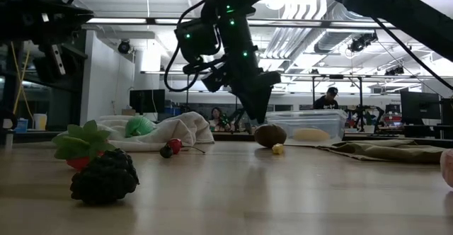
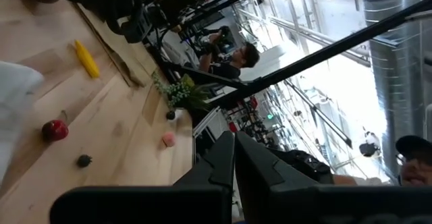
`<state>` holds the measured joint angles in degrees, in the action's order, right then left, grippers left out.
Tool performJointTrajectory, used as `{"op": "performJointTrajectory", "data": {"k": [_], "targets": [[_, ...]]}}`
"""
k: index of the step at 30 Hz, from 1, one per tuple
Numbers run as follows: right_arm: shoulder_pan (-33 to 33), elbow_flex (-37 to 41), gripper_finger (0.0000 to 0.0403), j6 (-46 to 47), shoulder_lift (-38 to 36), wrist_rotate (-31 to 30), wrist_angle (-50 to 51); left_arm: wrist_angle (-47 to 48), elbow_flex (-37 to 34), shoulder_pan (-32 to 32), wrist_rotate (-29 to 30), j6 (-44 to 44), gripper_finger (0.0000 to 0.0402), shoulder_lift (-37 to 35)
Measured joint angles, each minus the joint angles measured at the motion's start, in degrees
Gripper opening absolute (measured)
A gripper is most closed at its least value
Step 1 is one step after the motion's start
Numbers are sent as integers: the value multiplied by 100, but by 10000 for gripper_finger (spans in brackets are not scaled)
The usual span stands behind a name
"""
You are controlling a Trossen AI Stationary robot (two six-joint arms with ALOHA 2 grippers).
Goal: Pick and placing Produce into tupperware
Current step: Put the brown kiwi into the transparent bin
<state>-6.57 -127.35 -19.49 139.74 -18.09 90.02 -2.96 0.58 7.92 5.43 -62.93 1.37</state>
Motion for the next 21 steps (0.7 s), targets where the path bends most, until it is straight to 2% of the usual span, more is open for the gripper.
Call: {"op": "performJointTrajectory", "data": {"k": [21], "targets": [[7, 0, 194, -49, -2, 22, -53, 7, 0, 0, 11, 23, 3, 0]]}}
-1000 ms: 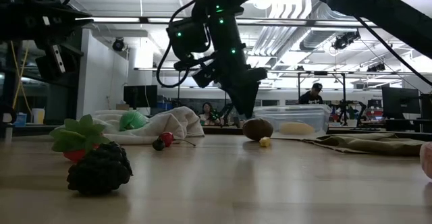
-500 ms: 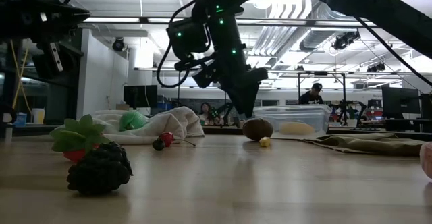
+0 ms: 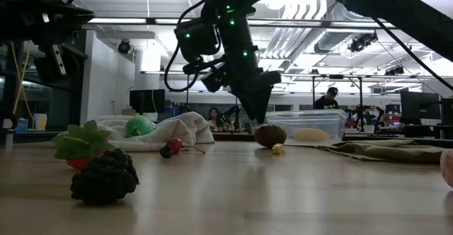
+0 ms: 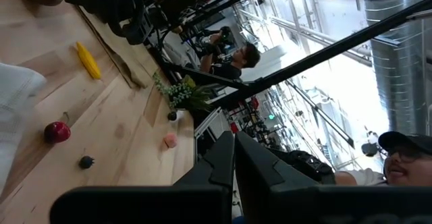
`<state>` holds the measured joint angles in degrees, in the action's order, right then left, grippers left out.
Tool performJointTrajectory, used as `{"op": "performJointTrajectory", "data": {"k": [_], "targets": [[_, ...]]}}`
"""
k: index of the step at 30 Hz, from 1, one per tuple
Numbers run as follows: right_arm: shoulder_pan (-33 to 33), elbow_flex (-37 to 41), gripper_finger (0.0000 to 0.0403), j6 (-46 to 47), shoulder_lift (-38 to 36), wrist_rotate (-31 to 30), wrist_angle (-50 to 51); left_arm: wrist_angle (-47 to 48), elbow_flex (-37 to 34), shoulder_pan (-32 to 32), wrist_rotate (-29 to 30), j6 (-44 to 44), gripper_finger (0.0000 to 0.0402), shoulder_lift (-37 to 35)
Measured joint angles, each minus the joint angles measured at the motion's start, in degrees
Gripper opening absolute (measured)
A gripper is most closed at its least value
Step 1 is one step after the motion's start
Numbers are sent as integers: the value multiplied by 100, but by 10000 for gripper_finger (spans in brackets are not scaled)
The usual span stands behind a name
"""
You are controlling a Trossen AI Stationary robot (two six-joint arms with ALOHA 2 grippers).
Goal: Pick and placing Produce into tupperware
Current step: Put the brown kiwi into the transparent bin
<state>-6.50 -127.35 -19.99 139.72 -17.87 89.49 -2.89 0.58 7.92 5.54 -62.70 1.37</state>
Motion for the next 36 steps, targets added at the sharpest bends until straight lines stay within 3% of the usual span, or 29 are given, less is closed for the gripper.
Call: {"op": "performJointTrajectory", "data": {"k": [15, 36], "targets": [[2, -2, 234, -119, -2, -216, -135, 2, 0, 0, 0, 4, 3, 0], [66, -7, 236, -147, 94, -438, -106, 2, -2, 0, 0, -2, 3, 0]]}}
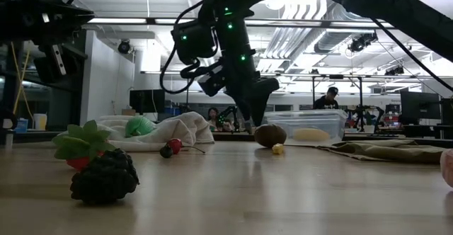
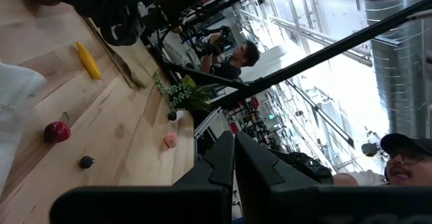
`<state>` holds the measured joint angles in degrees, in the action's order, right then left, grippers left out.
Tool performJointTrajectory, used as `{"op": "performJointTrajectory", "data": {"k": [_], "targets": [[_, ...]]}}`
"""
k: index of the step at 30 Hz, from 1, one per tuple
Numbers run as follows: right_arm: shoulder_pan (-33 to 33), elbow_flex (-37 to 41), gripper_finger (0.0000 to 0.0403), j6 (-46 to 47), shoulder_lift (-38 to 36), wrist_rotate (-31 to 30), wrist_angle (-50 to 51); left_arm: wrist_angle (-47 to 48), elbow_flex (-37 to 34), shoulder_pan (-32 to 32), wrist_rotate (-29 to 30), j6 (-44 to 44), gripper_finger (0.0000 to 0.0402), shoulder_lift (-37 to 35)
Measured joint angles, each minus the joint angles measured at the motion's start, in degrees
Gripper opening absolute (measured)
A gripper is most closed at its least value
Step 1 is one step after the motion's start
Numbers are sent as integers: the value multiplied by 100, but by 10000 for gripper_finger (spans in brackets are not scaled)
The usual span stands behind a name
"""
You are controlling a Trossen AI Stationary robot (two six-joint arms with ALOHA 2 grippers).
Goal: Pick and placing Produce into tupperware
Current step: Put the brown kiwi into the transparent bin
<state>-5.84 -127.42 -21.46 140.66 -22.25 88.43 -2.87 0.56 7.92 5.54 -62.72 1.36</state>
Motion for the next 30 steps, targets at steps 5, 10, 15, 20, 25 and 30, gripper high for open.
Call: {"op": "performJointTrajectory", "data": {"k": [5, 10, 15, 20, 25, 30], "targets": [[-14, 0, 236, 99, 120, 121, 158, 0, 1, 0, 0, 0, 3, 0], [-1, 4, 236, 101, 155, 119, 158, 0, 2, -1, 0, 0, 3, 0], [-1, 4, 236, 193, 247, 119, 158, 0, 2, 0, 0, 0, 3, 0], [-1, 6, 236, 205, 306, 120, 157, 0, 2, 0, 0, 1, 3, -2], [-23, 6, 236, 235, 306, 121, 158, 0, -1, -1, 0, 1, 3, -2], [-51, 122, 236, 250, 306, 112, 158, -1, 2, -1, 0, 1, 3, -2]]}}
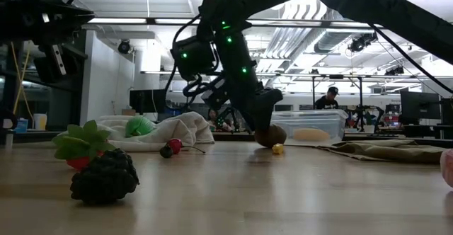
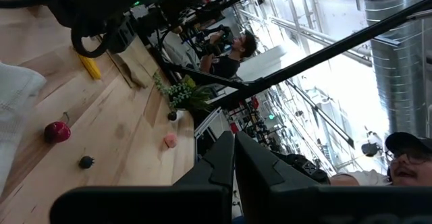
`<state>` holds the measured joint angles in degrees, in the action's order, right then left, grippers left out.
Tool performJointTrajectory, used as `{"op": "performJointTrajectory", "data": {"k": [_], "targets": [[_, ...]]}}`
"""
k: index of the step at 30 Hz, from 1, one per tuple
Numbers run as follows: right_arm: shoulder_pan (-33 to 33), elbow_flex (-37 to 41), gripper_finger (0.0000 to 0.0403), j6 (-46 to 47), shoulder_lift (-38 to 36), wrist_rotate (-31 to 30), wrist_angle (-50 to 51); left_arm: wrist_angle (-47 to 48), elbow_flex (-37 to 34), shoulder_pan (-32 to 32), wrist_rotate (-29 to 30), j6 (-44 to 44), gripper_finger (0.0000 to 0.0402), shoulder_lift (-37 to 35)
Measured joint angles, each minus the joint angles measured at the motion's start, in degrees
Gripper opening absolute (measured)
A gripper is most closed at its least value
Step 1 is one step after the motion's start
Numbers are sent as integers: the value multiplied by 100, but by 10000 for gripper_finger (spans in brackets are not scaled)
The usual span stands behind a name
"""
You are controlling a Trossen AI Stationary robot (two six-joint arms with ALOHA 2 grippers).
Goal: Pick and placing Produce into tupperware
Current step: Put the brown kiwi into the transparent bin
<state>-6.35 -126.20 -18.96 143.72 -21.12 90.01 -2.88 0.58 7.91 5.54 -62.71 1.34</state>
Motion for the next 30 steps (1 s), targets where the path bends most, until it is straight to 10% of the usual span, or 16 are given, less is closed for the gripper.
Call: {"op": "performJointTrajectory", "data": {"k": [30], "targets": [[53, 552, 236, -85, 9, -269, 0, 1, 0, 1, 0, 1, 3, 0]]}}
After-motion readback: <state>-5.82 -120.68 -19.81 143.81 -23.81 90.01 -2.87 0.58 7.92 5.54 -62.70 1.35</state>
